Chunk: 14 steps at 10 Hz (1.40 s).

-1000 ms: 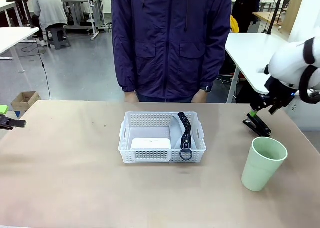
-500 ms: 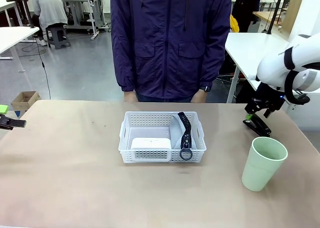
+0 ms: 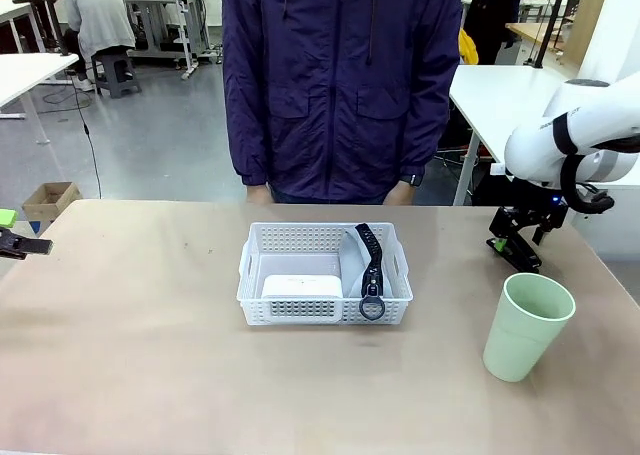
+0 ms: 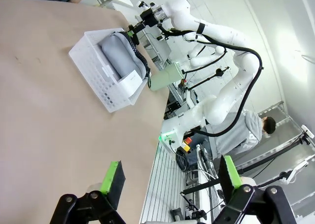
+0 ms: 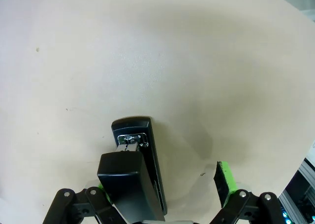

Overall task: Efficiently arrange items inside the basket to fit them all.
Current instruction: Pick up the Stapler and place it inside the Organizing basket.

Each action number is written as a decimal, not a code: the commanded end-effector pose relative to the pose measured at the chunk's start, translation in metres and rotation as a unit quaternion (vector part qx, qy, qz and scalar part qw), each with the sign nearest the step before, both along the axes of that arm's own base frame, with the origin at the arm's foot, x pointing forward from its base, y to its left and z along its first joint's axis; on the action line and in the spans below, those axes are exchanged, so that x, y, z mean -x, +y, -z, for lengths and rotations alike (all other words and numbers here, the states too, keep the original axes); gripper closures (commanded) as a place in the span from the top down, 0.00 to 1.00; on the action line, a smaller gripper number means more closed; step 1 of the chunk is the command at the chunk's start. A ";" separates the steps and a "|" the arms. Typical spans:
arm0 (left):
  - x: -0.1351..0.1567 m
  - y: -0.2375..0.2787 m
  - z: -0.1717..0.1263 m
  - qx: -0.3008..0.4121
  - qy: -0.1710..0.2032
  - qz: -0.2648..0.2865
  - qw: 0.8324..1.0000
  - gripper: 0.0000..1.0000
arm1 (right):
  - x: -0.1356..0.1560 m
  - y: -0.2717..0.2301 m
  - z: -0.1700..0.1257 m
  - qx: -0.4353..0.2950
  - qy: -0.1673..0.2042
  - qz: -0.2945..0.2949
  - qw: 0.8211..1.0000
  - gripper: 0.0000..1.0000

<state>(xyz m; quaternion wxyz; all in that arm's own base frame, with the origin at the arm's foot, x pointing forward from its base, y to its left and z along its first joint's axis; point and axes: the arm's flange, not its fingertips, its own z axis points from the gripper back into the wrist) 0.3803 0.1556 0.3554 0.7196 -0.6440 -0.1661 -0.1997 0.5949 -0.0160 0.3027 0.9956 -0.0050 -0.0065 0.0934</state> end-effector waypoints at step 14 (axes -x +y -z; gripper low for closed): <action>0.002 -0.002 -0.002 -0.003 0.003 -0.002 1.000 1.00 | -0.006 0.006 -0.001 0.014 0.047 -0.018 0.999 0.00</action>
